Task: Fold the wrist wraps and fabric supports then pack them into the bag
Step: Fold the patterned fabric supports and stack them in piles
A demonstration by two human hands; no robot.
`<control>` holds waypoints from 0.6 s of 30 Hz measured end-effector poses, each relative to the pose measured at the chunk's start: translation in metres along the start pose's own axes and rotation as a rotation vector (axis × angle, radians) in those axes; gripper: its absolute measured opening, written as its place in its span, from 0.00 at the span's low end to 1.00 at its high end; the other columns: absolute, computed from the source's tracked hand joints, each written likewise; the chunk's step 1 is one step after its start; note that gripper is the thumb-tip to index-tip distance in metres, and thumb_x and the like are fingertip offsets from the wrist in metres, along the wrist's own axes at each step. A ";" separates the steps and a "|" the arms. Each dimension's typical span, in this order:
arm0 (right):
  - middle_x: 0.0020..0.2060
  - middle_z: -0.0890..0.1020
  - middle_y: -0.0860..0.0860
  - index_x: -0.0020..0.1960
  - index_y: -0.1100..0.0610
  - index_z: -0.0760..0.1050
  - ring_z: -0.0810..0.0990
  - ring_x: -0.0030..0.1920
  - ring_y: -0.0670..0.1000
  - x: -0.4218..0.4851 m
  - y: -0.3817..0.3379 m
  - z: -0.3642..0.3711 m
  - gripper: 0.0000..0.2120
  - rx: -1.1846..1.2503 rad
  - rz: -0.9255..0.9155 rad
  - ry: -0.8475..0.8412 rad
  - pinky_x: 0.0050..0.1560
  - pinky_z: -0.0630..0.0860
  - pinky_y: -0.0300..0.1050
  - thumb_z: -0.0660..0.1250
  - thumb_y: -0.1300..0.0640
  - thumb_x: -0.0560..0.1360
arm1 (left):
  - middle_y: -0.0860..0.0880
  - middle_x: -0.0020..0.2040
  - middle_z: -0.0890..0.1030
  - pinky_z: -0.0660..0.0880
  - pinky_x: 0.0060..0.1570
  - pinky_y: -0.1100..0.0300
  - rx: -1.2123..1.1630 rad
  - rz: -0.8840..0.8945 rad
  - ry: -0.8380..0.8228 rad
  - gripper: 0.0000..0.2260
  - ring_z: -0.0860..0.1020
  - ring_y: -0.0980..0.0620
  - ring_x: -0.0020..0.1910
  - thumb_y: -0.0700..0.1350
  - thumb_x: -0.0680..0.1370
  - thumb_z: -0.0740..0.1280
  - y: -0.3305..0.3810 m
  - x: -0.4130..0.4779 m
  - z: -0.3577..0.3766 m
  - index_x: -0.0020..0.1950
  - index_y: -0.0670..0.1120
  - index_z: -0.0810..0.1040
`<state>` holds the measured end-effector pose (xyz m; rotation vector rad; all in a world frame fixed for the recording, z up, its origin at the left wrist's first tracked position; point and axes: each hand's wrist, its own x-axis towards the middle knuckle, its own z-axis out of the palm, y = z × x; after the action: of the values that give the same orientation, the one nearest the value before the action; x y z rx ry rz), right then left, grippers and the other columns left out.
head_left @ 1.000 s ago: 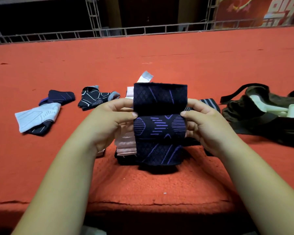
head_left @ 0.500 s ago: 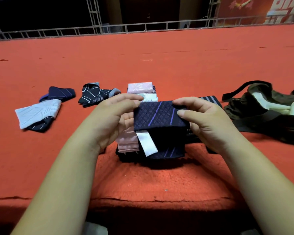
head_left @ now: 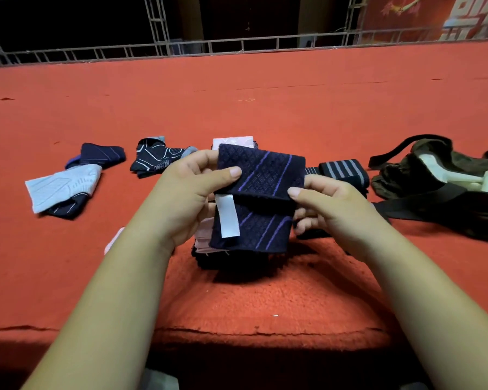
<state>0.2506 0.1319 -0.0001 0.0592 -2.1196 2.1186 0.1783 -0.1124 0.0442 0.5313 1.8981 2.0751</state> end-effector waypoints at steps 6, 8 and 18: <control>0.55 0.85 0.64 0.58 0.53 0.81 0.80 0.49 0.60 -0.001 -0.001 0.010 0.06 0.000 0.004 0.078 0.60 0.80 0.74 0.69 0.52 0.84 | 0.44 0.62 0.86 0.81 0.37 0.52 0.168 -0.119 -0.069 0.10 0.84 0.44 0.44 0.50 0.86 0.66 0.004 -0.005 -0.002 0.67 0.58 0.80; 0.58 0.85 0.65 0.57 0.50 0.81 0.79 0.51 0.61 -0.002 -0.002 0.010 0.04 0.001 0.001 0.073 0.64 0.76 0.77 0.69 0.52 0.85 | 0.44 0.60 0.86 0.81 0.33 0.53 0.167 -0.129 -0.118 0.13 0.84 0.44 0.43 0.45 0.85 0.67 0.006 -0.007 -0.004 0.69 0.56 0.78; 0.55 0.85 0.60 0.60 0.55 0.84 0.83 0.55 0.59 0.001 -0.002 0.012 0.12 0.330 0.051 -0.028 0.51 0.83 0.43 0.66 0.66 0.83 | 0.54 0.46 0.85 0.81 0.37 0.62 0.057 -0.042 -0.093 0.13 0.83 0.56 0.38 0.31 0.82 0.67 0.001 -0.004 -0.007 0.57 0.47 0.84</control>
<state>0.2487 0.1204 0.0026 0.0706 -1.7809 2.4892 0.1783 -0.1205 0.0440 0.5854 1.9038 1.9410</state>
